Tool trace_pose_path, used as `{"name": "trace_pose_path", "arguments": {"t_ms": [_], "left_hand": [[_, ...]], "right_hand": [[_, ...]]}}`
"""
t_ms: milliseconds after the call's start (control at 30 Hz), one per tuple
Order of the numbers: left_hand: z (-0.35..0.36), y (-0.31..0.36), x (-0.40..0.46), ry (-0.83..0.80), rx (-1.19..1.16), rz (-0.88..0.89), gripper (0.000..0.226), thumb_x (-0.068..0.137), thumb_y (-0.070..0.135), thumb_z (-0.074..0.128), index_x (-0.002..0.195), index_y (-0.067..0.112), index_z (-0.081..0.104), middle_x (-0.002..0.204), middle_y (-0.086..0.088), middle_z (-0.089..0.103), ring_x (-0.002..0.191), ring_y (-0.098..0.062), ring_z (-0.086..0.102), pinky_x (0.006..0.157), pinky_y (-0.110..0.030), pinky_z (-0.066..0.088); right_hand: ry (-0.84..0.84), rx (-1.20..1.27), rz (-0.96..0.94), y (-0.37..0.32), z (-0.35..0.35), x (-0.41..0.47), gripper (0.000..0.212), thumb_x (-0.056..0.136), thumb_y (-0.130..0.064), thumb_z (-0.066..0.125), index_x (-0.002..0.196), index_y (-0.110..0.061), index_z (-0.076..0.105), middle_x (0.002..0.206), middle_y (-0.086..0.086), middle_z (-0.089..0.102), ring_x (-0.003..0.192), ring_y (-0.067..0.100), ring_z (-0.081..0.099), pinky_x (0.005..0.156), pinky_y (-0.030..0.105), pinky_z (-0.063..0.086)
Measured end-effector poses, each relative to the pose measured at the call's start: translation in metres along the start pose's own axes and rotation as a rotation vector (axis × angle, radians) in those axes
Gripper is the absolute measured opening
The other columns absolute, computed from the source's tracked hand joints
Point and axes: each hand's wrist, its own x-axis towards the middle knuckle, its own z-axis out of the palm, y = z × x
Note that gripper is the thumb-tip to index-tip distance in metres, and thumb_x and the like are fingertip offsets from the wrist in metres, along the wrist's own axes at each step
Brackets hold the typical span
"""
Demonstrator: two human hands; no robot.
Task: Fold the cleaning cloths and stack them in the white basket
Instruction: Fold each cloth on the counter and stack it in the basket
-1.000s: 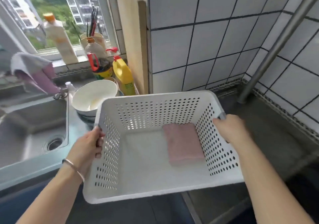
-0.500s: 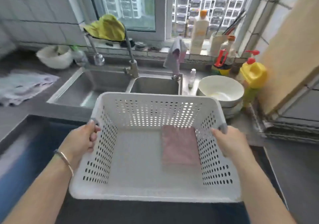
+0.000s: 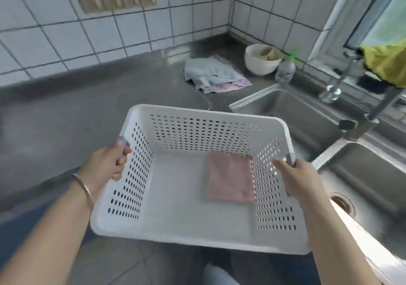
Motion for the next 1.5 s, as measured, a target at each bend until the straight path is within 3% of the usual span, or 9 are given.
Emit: {"name": "trace_pose_path", "arguments": {"t_ms": [100, 233, 467, 733, 967, 1200, 1333, 1433, 1500], "left_hand": [[-0.039, 0.001, 0.026, 0.129, -0.057, -0.032, 0.029, 0.098, 0.03, 0.035, 0.081, 0.01, 0.047, 0.057, 0.0, 0.03, 0.05, -0.014, 0.023, 0.034, -0.014, 0.024], [-0.081, 0.006, 0.07, 0.306, -0.098, -0.081, 0.029, 0.098, 0.027, 0.035, 0.077, 0.01, 0.047, 0.05, 0.003, 0.031, 0.04, -0.011, 0.024, 0.033, -0.014, 0.022], [-0.15, 0.016, 0.14, 0.635, -0.217, -0.163, 0.032, 0.097, 0.031, 0.037, 0.074, 0.012, 0.048, 0.045, 0.006, 0.033, 0.036, -0.009, 0.025, 0.035, -0.014, 0.023], [-0.22, 0.011, 0.195, 0.819, -0.191, -0.34, 0.027, 0.085, 0.036, 0.043, 0.075, 0.015, 0.058, 0.039, 0.007, 0.038, 0.038, -0.015, 0.029, 0.044, -0.024, 0.024], [-0.313, 0.005, 0.245, 0.806, -0.094, -0.206, 0.026, 0.089, 0.031, 0.05, 0.07, 0.015, 0.057, 0.057, -0.002, 0.045, 0.046, -0.017, 0.036, 0.043, -0.021, 0.03], [-0.406, -0.001, 0.327, 0.761, 0.089, -0.248, 0.029, 0.092, 0.034, 0.049, 0.066, 0.021, 0.052, 0.062, -0.002, 0.051, 0.058, -0.021, 0.046, 0.071, -0.035, 0.039], [-0.456, 0.001, 0.377, 0.751, 0.199, -0.281, 0.034, 0.094, 0.028, 0.038, 0.065, 0.014, 0.051, 0.061, -0.006, 0.053, 0.059, -0.023, 0.048, 0.066, -0.034, 0.04], [-0.482, 0.007, 0.41, 0.748, 0.286, -0.299, 0.033, 0.096, 0.021, 0.033, 0.067, 0.013, 0.049, 0.068, -0.002, 0.057, 0.061, -0.024, 0.05, 0.066, -0.032, 0.041], [-0.495, 0.011, 0.426, 0.738, 0.391, -0.32, 0.034, 0.096, 0.019, 0.031, 0.068, 0.012, 0.051, 0.071, 0.0, 0.057, 0.068, -0.026, 0.053, 0.067, -0.03, 0.039]], "right_hand": [[-0.095, -0.002, -0.109, -0.05, 0.044, 0.044, 0.033, 0.088, -0.027, 0.056, 0.062, -0.01, 0.046, 0.049, 0.008, 0.044, 0.051, 0.023, 0.041, 0.05, 0.028, 0.03], [-0.239, -0.022, -0.212, -0.12, 0.1, 0.106, 0.03, 0.087, -0.032, 0.056, 0.074, -0.005, 0.057, 0.055, 0.007, 0.049, 0.053, 0.021, 0.045, 0.049, 0.025, 0.031], [-0.474, -0.112, -0.469, -0.274, 0.209, 0.202, 0.032, 0.089, -0.036, 0.053, 0.069, -0.011, 0.048, 0.062, 0.006, 0.051, 0.064, 0.022, 0.05, 0.059, 0.029, 0.036], [-0.594, -0.103, -0.537, -0.355, 0.291, 0.22, 0.034, 0.086, -0.033, 0.055, 0.068, -0.004, 0.051, 0.06, 0.012, 0.05, 0.06, 0.025, 0.048, 0.055, 0.026, 0.035], [-0.692, -0.08, -0.568, -0.429, 0.377, 0.214, 0.024, 0.084, -0.029, 0.055, 0.068, -0.012, 0.048, 0.058, 0.009, 0.05, 0.05, 0.023, 0.045, 0.058, 0.03, 0.039], [-0.67, -0.067, -0.508, -0.503, 0.457, 0.213, 0.019, 0.088, -0.027, 0.053, 0.074, -0.015, 0.049, 0.059, 0.007, 0.047, 0.051, 0.02, 0.042, 0.058, 0.031, 0.04], [-0.641, -0.102, -0.492, -0.54, 0.508, 0.216, 0.027, 0.094, -0.025, 0.044, 0.07, -0.014, 0.049, 0.06, 0.005, 0.049, 0.052, 0.02, 0.045, 0.054, 0.029, 0.038], [-0.625, -0.105, -0.466, -0.563, 0.54, 0.22, 0.021, 0.095, -0.027, 0.042, 0.086, -0.012, 0.055, 0.066, 0.003, 0.052, 0.063, 0.023, 0.05, 0.066, 0.036, 0.046], [-0.622, -0.087, -0.448, -0.577, 0.558, 0.221, 0.021, 0.095, -0.025, 0.042, 0.084, -0.011, 0.054, 0.065, 0.003, 0.05, 0.062, 0.023, 0.049, 0.069, 0.039, 0.047]]}}
